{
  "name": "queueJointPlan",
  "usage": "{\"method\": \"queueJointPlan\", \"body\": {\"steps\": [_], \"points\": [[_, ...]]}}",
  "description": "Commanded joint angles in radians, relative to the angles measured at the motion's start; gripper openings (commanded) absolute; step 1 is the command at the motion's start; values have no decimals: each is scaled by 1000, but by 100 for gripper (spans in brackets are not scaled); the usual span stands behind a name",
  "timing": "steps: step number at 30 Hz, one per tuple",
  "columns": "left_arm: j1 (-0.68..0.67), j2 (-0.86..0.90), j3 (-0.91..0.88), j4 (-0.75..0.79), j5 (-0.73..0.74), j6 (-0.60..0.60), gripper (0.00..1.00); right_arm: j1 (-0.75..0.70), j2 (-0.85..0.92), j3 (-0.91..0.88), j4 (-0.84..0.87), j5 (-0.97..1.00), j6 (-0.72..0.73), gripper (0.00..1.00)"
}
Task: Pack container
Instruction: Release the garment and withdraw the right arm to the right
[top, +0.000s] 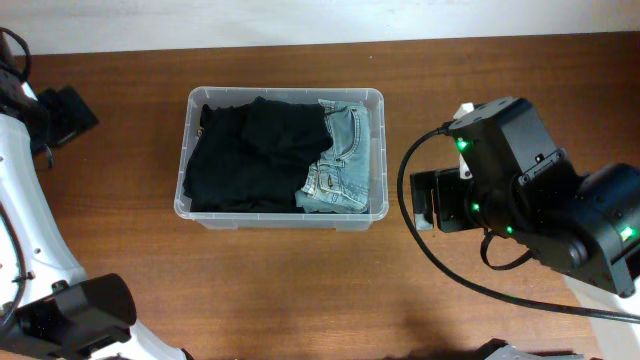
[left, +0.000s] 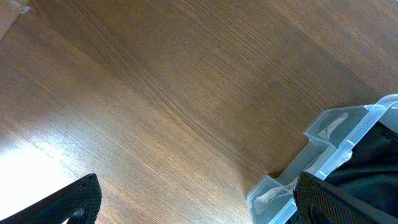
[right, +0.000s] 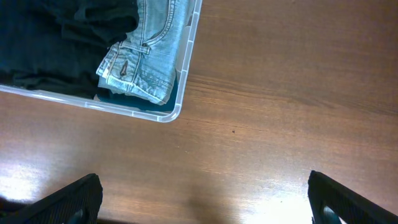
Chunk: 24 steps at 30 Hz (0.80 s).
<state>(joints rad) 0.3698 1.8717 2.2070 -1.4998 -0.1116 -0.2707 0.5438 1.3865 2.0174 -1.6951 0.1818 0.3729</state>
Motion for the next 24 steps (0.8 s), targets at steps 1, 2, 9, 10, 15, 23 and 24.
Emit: {"method": "queueJointPlan", "body": {"steps": [1,2,9,10,15,23,24], "points": [[2,-24,11,2,0,-9,100,5,-19,-6,-3,-2,-21,99],[2,-24,11,2,0,-9,100,5,-22,-6,-3,3,-21,99],[2,-24,11,2,0,-9,99,-15,-77,-39,-3,50,-26,98],[2,-25,11,2,0,-9,100,-35,-100,-57,-3,50,-25,98],[2,-24,11,2,0,-9,100,-171,-252,-202,48,39,-26,98],[2,-24,11,2,0,-9,99,-333,-605,-579,329,35,-97,98],[2,-24,11,2,0,-9,100,-343,-659,-642,374,35,-108,98]]}}
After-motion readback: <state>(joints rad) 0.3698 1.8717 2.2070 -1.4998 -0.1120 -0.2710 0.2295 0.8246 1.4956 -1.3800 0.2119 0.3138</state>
